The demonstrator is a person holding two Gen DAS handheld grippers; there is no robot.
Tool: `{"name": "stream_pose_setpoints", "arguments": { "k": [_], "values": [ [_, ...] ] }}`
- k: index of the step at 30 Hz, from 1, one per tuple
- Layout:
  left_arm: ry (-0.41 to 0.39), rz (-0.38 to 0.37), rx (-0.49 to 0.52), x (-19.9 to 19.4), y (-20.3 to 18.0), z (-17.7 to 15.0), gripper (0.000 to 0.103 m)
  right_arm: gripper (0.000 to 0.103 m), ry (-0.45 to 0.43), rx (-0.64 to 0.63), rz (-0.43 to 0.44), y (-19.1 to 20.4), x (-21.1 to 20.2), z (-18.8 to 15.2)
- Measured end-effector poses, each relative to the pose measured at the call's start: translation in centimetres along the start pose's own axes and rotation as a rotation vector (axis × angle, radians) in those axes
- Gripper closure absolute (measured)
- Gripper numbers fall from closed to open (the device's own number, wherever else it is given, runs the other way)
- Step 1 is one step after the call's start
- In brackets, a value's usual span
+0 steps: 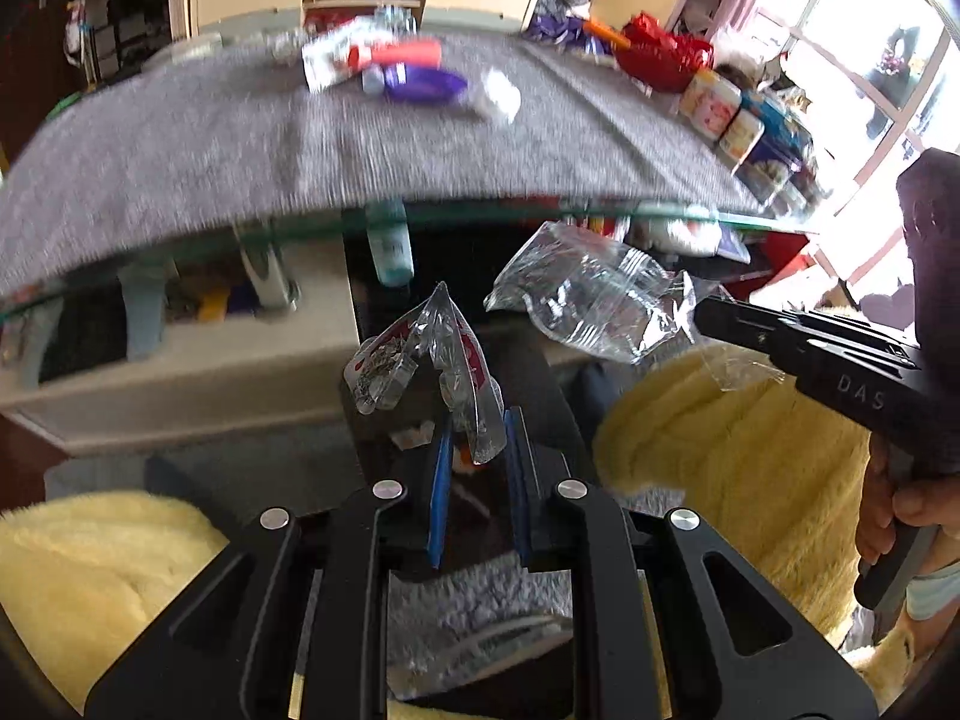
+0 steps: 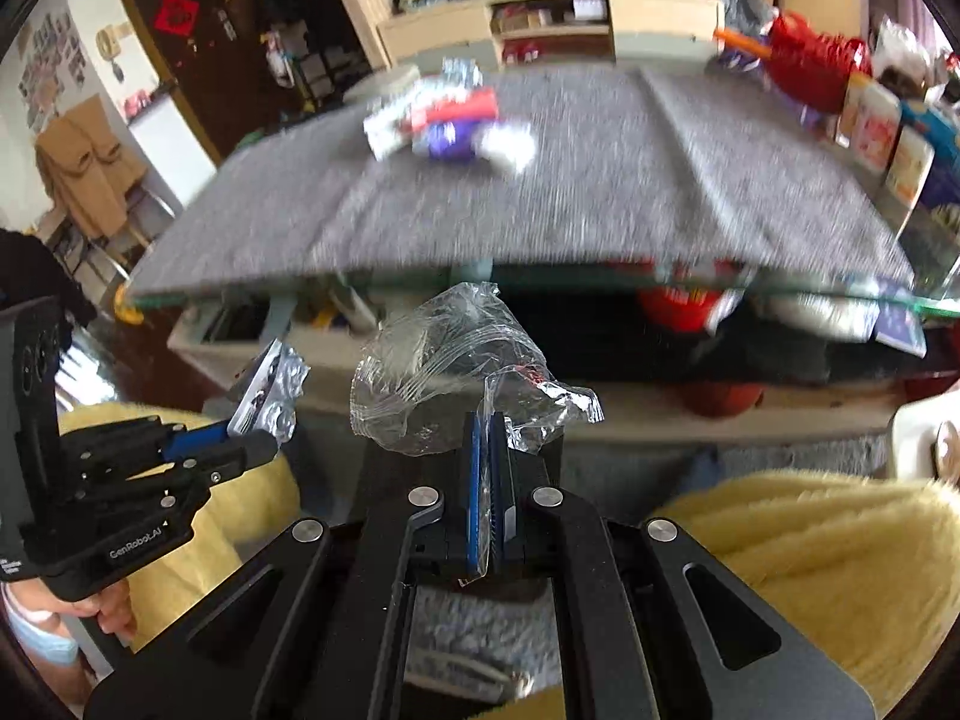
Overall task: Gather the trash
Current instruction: 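Lower both bags over the grey bin and open both tools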
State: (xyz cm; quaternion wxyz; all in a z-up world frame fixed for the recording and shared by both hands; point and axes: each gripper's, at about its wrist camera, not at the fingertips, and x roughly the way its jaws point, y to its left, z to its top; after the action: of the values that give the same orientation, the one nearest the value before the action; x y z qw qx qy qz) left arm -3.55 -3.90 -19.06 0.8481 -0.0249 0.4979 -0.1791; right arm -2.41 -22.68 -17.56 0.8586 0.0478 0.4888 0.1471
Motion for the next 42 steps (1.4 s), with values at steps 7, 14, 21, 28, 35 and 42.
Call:
{"name": "stream_pose_setpoints", "arguments": {
  "k": [7, 14, 21, 28, 35, 42],
  "values": [
    [0.088, -0.015, -0.012, 3.4, 0.4, -1.8, 0.087, 0.098, 0.143, 0.011, 0.007, 0.3, 5.0, -2.5],
    [0.183, -0.036, -0.035, 7.1, 1.0, -3.2, 0.087, 0.098, 0.230, 0.043, 0.032, 0.3, 8.5, -3.4],
    [0.238, -0.061, -0.057, 9.0, 1.3, -3.4, 0.084, 0.095, 0.260, 0.062, 0.047, 0.4, 10.0, -2.6],
    [0.247, -0.049, -0.057, 9.5, 1.6, -2.8, 0.058, 0.052, 0.250, 0.104, 0.040, -0.6, 10.4, -1.5],
    [0.207, 0.012, -0.047, 8.0, 2.8, -1.3, 0.032, 0.035, 0.183, 0.154, 0.030, -2.6, 8.5, 0.7],
    [0.110, 0.065, -0.076, 4.6, 4.8, 2.4, 0.015, 0.020, 0.044, 0.184, -0.019, -4.7, 4.8, 4.7]
  ]
}}
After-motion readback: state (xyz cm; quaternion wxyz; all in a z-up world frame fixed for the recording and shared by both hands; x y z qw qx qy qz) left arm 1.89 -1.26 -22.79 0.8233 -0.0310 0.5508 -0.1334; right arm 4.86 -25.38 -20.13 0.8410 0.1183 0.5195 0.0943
